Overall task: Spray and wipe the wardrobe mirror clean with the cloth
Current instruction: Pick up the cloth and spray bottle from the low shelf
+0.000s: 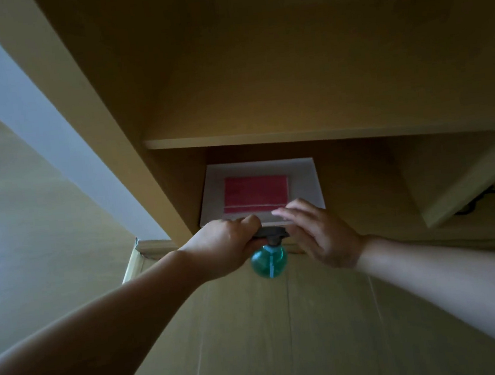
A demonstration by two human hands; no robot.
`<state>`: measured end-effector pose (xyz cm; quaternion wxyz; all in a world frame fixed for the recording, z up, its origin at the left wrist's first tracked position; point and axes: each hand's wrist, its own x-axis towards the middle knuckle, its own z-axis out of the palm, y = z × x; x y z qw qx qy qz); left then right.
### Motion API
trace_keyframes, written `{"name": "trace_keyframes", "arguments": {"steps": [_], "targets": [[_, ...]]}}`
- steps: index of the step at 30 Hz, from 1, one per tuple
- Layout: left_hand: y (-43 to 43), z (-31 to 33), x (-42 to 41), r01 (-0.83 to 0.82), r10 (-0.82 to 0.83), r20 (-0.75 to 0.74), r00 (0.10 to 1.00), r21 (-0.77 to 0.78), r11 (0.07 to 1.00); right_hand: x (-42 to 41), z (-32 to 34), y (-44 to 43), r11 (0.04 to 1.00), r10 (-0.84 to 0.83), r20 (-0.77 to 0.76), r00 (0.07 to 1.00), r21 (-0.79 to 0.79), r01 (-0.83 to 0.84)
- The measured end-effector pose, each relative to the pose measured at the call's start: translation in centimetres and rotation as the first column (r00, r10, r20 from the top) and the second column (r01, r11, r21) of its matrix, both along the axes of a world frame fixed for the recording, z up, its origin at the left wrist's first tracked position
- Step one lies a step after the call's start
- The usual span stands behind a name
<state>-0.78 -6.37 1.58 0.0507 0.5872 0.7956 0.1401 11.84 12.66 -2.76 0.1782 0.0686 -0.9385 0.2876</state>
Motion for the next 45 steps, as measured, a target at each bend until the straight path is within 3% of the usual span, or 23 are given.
{"name": "trace_keyframes", "arguments": {"steps": [2, 6, 11, 16, 20, 30, 35, 38, 41, 45], "targets": [[-0.9, -0.3, -0.5, -0.015, 0.015, 0.004, 1.0, -0.024, 1.0, -1.3, -1.4, 0.4, 0.996, -0.067, 0.053, 0.996, 0.065, 0.063], [-2.6, -0.9, -1.7, -0.048, 0.048, 0.005, 0.999, -0.01, 0.999, -5.5, -4.1, 1.4, 0.957, -0.217, 0.374, 0.902, 0.264, 0.121], [-4.2, -1.6, -3.0, -0.039, 0.039, -0.002, 0.999, 0.004, 0.999, -10.6, -7.2, 1.3, 0.862, -0.35, 0.466, 0.813, 0.5, 0.084], [-5.6, -1.9, -3.9, -0.016, 0.018, -0.029, 0.999, 0.064, 0.998, -13.7, -10.5, 0.7, 0.854, -0.433, 0.597, 0.675, 0.512, 0.094], [-6.5, -2.0, -4.5, -0.017, 0.018, -0.013, 1.0, 0.086, 0.996, -14.9, -12.0, 0.5, 0.83, -0.482, 0.584, 0.653, 0.544, 0.126], [-7.5, -1.9, -4.8, -0.046, 0.048, -0.028, 0.998, 0.08, 0.996, -15.2, -11.1, 0.5, 0.787, -0.498, 0.446, 0.744, 0.593, 0.171], [-7.4, -2.2, -5.1, -0.074, 0.074, 0.003, 0.997, 0.044, 0.996, -12.6, -9.4, -0.5, 0.875, -0.437, 0.365, 0.822, 0.385, 0.294], [-6.7, -2.0, -4.9, -0.061, 0.057, 0.055, 0.997, 0.057, 0.997, -10.1, -7.3, -1.4, 0.936, -0.349, 0.137, 0.927, 0.101, 0.337], [-5.2, -1.8, -4.8, 0.048, -0.052, 0.053, 0.997, 0.081, 0.996, -7.7, -3.9, -2.4, 0.944, -0.317, -0.07, 0.946, -0.116, 0.308], [-2.9, -0.5, -3.8, 0.048, -0.049, 0.028, 0.998, 0.048, 0.998, -4.8, 0.5, -2.7, 0.941, -0.247, -0.125, 0.961, -0.266, 0.207]]}}
